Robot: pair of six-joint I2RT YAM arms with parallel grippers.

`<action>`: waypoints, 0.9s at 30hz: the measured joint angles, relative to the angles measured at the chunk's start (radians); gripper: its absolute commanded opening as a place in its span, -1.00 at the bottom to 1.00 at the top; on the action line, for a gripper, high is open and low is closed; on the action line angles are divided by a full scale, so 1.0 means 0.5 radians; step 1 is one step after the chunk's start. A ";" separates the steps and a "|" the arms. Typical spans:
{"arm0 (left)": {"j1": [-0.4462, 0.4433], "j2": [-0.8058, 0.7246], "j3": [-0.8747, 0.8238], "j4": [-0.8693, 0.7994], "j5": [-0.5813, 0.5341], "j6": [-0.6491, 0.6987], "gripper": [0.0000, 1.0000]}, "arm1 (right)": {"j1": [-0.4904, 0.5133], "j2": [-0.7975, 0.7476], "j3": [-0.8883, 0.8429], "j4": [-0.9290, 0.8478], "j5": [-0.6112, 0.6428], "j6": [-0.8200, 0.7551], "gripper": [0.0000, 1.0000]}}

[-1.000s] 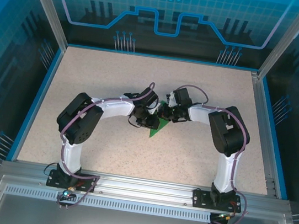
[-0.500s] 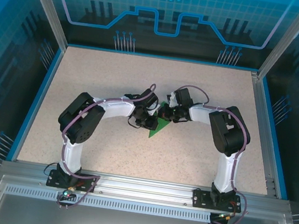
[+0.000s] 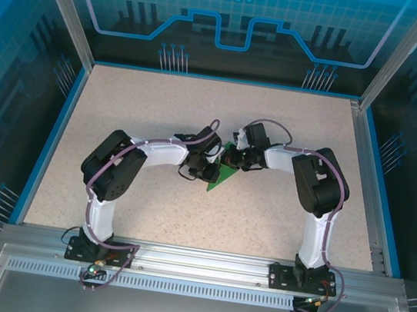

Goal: Fold a paper plane with a square sheet of paper (pick it up from the middle)
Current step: Fourth fold the wing at the center of the table.

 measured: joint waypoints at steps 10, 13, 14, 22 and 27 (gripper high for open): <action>-0.112 -0.111 -0.130 0.062 -0.274 0.007 -0.77 | -0.004 0.001 0.000 -0.031 -0.045 -0.024 -0.93; -0.143 -0.140 -0.167 0.079 -0.354 0.013 -0.77 | -0.004 0.001 0.000 -0.041 -0.053 -0.039 -0.93; -0.153 -0.151 -0.182 0.082 -0.373 0.017 -0.77 | -0.004 0.002 0.000 -0.043 -0.053 -0.041 -0.93; -0.202 -0.233 -0.272 0.071 -0.462 0.018 -0.77 | -0.008 0.008 0.004 -0.043 -0.066 -0.054 -0.94; -0.209 -0.286 -0.333 0.034 -0.464 0.017 -0.77 | -0.008 0.011 0.009 -0.051 -0.066 -0.056 -0.94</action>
